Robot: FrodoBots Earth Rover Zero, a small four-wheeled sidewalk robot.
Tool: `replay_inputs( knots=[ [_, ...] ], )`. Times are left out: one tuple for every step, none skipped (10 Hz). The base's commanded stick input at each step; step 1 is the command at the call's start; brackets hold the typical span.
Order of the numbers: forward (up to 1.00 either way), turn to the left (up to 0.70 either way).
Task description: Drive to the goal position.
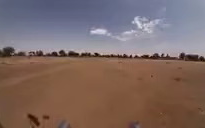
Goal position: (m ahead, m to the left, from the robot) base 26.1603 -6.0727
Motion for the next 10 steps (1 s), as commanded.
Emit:
replay_inputs(
  knots=[
    [0.70, 0.00],
    [0.70, 0.00],
    [0.70, 0.00],
    [0.70, 0.00],
    [0.70, 0.00],
    [0.70, 0.00],
    [0.70, 0.00],
    [0.70, 0.00],
    [0.70, 0.00],
    [0.70, 0.00]
  ],
)
